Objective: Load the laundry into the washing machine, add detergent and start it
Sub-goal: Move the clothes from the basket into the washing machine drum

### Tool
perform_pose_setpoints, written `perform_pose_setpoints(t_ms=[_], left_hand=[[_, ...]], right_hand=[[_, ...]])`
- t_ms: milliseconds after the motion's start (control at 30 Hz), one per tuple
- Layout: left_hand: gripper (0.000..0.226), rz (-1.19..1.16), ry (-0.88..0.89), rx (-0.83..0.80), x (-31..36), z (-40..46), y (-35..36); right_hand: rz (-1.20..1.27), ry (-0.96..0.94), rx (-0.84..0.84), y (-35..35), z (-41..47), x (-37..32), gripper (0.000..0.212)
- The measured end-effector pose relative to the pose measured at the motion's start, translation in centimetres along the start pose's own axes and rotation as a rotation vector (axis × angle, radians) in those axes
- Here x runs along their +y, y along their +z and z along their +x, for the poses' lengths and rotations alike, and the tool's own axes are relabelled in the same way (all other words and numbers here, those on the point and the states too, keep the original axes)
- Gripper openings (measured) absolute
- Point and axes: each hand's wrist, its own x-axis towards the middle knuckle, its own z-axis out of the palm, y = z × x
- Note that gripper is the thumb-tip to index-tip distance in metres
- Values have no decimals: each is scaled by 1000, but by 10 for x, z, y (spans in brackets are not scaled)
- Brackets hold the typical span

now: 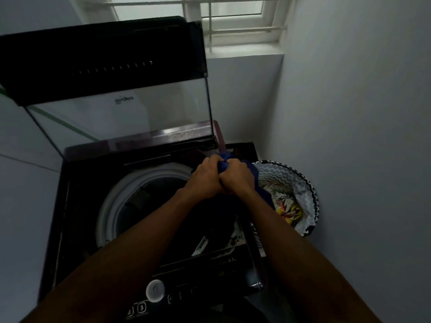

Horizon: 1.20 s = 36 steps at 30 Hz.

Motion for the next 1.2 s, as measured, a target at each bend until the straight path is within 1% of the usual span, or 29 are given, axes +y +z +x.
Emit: perform_pose_setpoints(t_ms=[167, 233, 367, 600, 733, 833, 933, 1000, 1067, 1133, 1200], left_hand=[[87, -38, -62, 36, -21, -18, -22], [82, -46, -93, 41, -34, -26, -32], [71, -59, -155, 27, -63, -47, -49], [68, -22, -266, 70, -113, -85, -65], [64, -34, -306, 106, -134, -94, -67], [60, -17, -351, 147, -147, -97, -68], [53, -3, -354, 200, -161, -98, -68], [47, 13, -360, 191, -170, -101, -67], [44, 15, -390, 156, -180, -101, -66], [43, 17, -428, 122, -189, -102, -63], [40, 53, -448, 50, -196, -102, -60]], right_hand=[[-47, -82, -13, 13, -12, -32, 34], [-37, -117, -46, 23, -17, -46, 31], [-15, -181, -109, 48, -28, -69, 18], [19, -242, -259, 99, -37, -103, 13], [45, -243, -299, 122, -37, -117, 21], [86, -240, -327, 138, -35, -123, 22], [110, -222, -348, 152, -28, -125, 22], [121, -196, -375, 160, -23, -124, 27], [133, -188, -423, 167, -18, -121, 27], [136, -186, -494, 175, -17, -117, 27], [157, -170, -583, 184, -16, -112, 28]])
